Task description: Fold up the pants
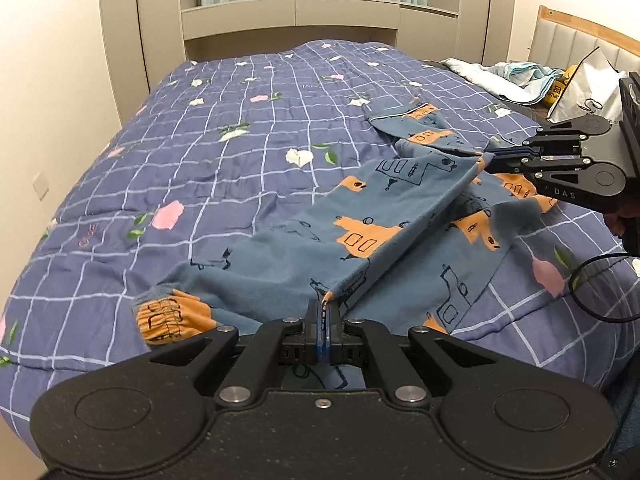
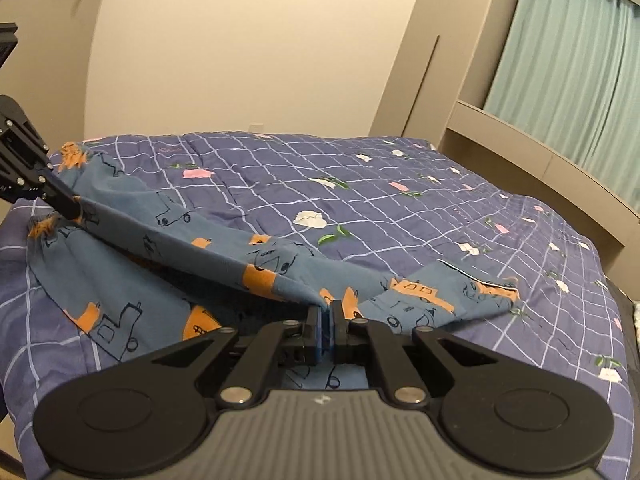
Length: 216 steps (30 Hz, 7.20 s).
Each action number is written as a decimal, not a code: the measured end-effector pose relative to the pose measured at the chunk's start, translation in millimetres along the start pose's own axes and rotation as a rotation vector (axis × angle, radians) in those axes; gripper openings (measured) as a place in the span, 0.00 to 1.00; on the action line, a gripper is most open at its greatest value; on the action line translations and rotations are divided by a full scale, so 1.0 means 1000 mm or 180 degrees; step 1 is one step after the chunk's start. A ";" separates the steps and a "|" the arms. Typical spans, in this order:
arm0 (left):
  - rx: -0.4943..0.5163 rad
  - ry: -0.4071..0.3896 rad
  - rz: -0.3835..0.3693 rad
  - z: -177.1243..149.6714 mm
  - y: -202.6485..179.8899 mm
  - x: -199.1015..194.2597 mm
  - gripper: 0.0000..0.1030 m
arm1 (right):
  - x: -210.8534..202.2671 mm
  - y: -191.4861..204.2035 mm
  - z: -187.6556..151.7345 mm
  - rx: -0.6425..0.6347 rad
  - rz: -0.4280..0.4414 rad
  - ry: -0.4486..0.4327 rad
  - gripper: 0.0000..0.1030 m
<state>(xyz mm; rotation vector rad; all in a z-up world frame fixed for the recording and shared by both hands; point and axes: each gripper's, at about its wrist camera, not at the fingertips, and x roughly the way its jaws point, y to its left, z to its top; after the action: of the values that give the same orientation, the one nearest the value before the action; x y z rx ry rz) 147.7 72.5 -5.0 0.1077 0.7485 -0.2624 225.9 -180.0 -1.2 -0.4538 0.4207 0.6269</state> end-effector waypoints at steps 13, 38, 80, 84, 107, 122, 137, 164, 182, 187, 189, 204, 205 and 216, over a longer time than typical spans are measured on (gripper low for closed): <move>0.0161 0.0131 -0.0066 -0.018 -0.021 -0.007 0.00 | -0.035 0.008 -0.009 0.0007 -0.0024 -0.0066 0.03; -0.0334 0.0176 -0.0438 -0.024 -0.040 0.011 0.71 | -0.043 0.006 -0.052 0.0444 -0.0069 0.0070 0.67; 0.1205 -0.0027 -0.0842 0.084 -0.244 0.158 0.21 | -0.005 -0.278 -0.136 0.2051 -0.0611 0.0866 0.11; 0.1095 -0.0032 -0.0869 0.086 -0.240 0.157 0.05 | -0.014 -0.279 -0.131 0.1969 -0.0679 0.0791 0.11; 0.0514 -0.0125 -0.1293 0.093 -0.227 0.125 0.70 | -0.060 -0.268 -0.139 0.1686 -0.0936 0.0995 0.43; -0.0920 -0.0190 -0.0906 0.094 -0.148 0.146 0.99 | 0.007 -0.239 -0.019 0.1198 -0.0489 0.0747 1.00; -0.1618 -0.0235 -0.1531 0.084 -0.112 0.178 0.69 | 0.163 -0.143 0.089 0.0213 0.0259 0.1477 0.73; -0.1273 -0.0215 -0.1369 0.104 -0.131 0.154 0.00 | 0.110 -0.164 0.083 0.0605 -0.0360 0.1168 0.02; 0.0182 0.0179 -0.1089 0.087 -0.218 0.149 0.00 | -0.069 -0.208 -0.110 0.2175 -0.0741 0.0640 0.04; 0.0231 0.0210 -0.1013 0.078 -0.222 0.152 0.00 | -0.068 -0.193 -0.123 0.1775 -0.0867 0.0714 0.36; 0.0231 0.0211 -0.1005 0.079 -0.222 0.154 0.00 | -0.068 -0.186 -0.125 0.1639 -0.0890 0.0782 0.51; 0.0160 0.0229 -0.1025 0.081 -0.222 0.160 0.00 | -0.048 -0.125 -0.094 0.0711 -0.0778 0.0563 0.79; 0.0159 0.0226 -0.1025 0.081 -0.222 0.160 0.00 | -0.043 -0.123 -0.093 0.0659 -0.0780 0.0582 0.76; 0.0196 0.0151 -0.1037 0.089 -0.222 0.152 0.00 | -0.029 -0.129 -0.091 0.0686 -0.0767 0.0617 0.16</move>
<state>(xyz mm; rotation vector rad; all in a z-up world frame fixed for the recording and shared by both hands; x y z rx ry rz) 252.8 -187.9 -44.7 0.0498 0.8043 -0.5948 265.4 -333.3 -25.7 -0.3535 0.6011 0.3006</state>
